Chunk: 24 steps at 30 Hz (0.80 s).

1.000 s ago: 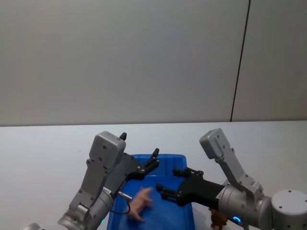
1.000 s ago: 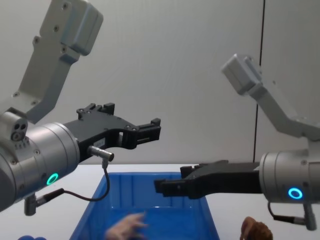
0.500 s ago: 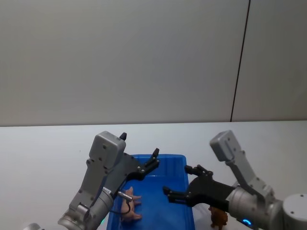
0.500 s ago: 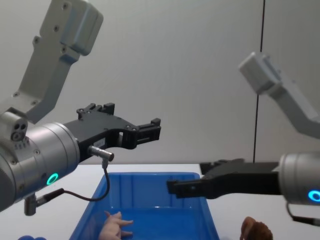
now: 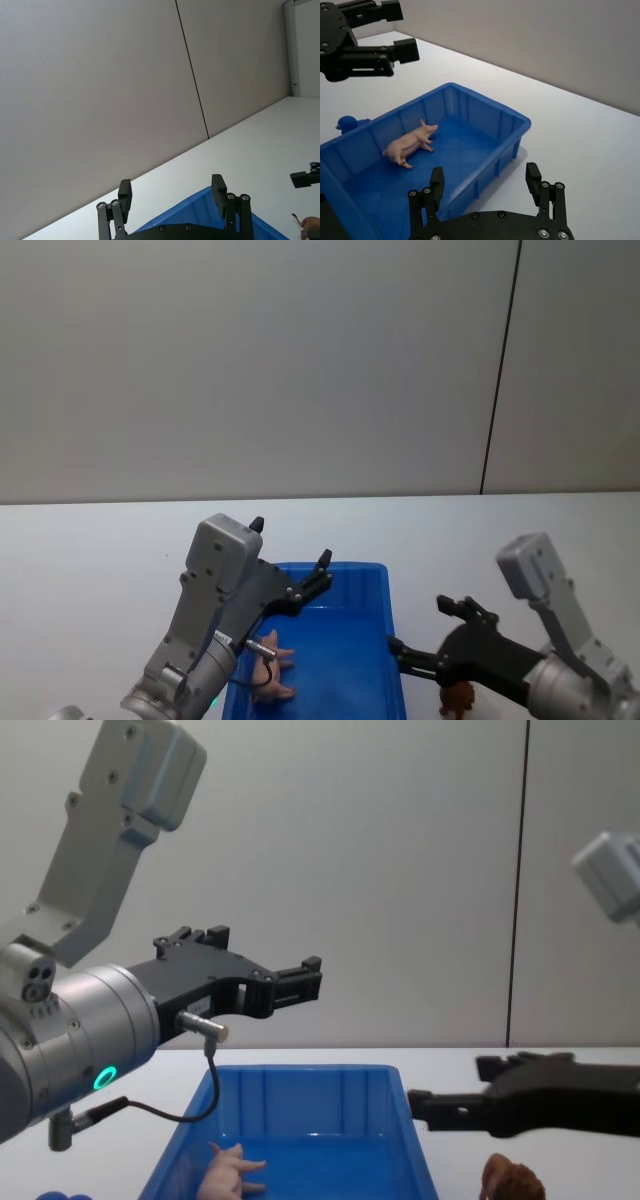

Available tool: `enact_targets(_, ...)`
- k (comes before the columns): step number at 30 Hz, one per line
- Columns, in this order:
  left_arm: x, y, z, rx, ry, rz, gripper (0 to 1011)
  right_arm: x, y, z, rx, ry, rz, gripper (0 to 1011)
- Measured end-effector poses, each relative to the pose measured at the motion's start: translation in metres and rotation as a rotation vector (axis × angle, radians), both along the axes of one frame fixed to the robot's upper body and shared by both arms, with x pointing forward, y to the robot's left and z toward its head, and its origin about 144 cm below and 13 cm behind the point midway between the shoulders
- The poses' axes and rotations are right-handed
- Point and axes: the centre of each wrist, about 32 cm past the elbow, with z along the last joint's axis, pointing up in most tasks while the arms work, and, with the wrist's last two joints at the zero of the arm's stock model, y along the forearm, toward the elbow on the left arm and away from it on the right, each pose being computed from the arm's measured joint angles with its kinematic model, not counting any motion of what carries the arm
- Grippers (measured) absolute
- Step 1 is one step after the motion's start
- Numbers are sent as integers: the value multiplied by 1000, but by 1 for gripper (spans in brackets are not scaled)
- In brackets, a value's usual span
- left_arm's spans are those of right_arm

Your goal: Pick up the two dolls from the table and place them into the box.

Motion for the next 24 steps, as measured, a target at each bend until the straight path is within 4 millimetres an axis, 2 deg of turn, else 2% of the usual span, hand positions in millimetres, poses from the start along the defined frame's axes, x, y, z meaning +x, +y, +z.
enact_targets(12,0,0,0,0,0,0,1003,-23,-16,-9,1,23,-57,1001)
enact_targets(24,0,0,0,0,0,0,1003,-30,-21,-20,-11,57,-87,1001)
